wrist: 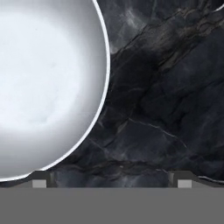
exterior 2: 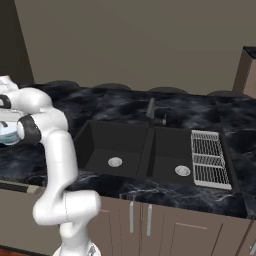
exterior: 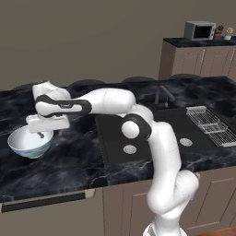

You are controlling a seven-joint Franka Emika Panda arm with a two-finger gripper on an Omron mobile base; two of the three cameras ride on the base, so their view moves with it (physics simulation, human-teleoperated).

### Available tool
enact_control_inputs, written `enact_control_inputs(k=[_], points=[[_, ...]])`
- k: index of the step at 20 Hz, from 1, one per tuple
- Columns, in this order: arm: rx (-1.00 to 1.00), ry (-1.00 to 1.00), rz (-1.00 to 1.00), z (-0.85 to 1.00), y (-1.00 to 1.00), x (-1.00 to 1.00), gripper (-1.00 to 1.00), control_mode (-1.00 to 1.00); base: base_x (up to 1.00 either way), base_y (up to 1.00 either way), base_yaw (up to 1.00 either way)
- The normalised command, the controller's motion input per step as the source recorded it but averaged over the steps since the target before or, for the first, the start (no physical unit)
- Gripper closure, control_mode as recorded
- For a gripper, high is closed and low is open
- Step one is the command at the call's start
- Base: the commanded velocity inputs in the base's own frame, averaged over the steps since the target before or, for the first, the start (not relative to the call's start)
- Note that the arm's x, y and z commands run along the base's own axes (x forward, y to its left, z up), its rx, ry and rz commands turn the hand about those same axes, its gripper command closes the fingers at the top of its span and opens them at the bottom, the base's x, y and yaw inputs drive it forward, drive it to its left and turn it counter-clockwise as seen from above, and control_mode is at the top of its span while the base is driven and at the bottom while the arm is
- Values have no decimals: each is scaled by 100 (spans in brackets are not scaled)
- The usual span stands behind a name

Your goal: Place the bowl in the left basin and the cup in the right basin of the sink.

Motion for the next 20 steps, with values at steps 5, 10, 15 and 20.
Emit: enact_control_inputs(k=[5,10,15,20], points=[[-6,0,0,-20,4,9,-100,-100,0,0,0],[-8,0,-1,-19,0,11,-100,-100,0,0,0],[-2,0,-2,-16,0,17,-100,-100,0,0,0],[0,0,-4,-11,1,24,-100,-100,0,0,0]])
